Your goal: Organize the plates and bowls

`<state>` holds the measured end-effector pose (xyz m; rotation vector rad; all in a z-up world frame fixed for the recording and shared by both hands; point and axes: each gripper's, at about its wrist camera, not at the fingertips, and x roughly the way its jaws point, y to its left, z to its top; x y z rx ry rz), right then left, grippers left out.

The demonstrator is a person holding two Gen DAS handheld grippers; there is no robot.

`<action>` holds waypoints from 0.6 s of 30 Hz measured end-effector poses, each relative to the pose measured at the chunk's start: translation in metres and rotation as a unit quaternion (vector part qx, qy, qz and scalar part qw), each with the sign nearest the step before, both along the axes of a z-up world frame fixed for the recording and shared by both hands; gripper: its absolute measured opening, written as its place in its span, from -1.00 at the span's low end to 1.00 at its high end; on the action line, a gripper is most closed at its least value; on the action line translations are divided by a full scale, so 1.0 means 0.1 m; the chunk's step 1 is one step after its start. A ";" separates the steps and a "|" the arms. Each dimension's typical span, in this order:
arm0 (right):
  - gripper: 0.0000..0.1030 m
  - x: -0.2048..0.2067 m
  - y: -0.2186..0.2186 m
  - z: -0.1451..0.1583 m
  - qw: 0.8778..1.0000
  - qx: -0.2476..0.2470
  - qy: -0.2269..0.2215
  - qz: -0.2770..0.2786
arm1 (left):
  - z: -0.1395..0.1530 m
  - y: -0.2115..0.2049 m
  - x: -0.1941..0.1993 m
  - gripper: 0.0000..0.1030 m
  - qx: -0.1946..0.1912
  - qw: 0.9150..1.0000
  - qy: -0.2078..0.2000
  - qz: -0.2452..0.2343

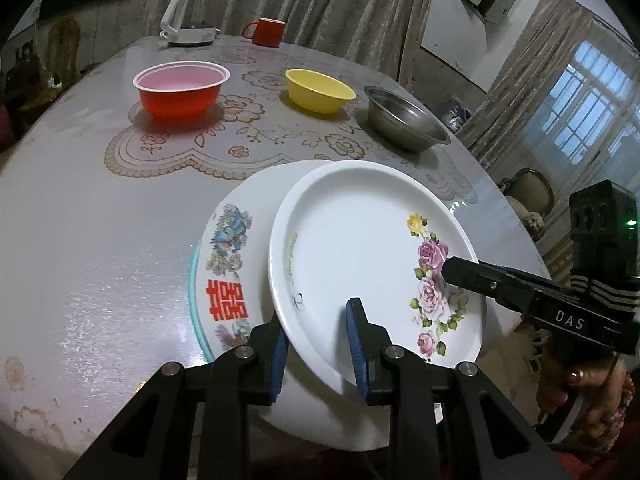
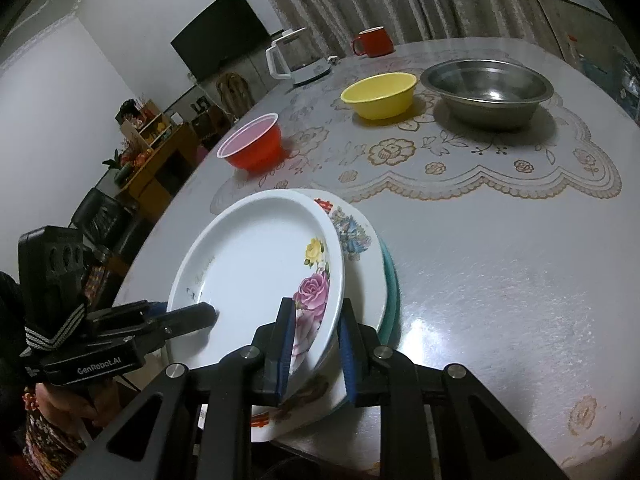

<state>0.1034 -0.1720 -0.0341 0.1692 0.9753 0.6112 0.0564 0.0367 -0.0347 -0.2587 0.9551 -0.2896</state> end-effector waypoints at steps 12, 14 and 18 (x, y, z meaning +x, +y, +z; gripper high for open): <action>-0.59 0.02 0.06 -0.04 1.000 -0.007 0.008 0.007 | -0.02 0.03 0.02 -0.45 0.007 1.000 0.001 0.010; -0.57 0.02 0.07 -0.04 1.000 -0.010 0.011 0.008 | -0.01 0.04 0.03 -0.45 0.008 1.000 0.002 0.011; -0.57 0.02 0.11 -0.03 1.000 -0.022 0.014 0.010 | -0.01 0.05 0.05 -0.45 0.006 1.000 0.007 0.012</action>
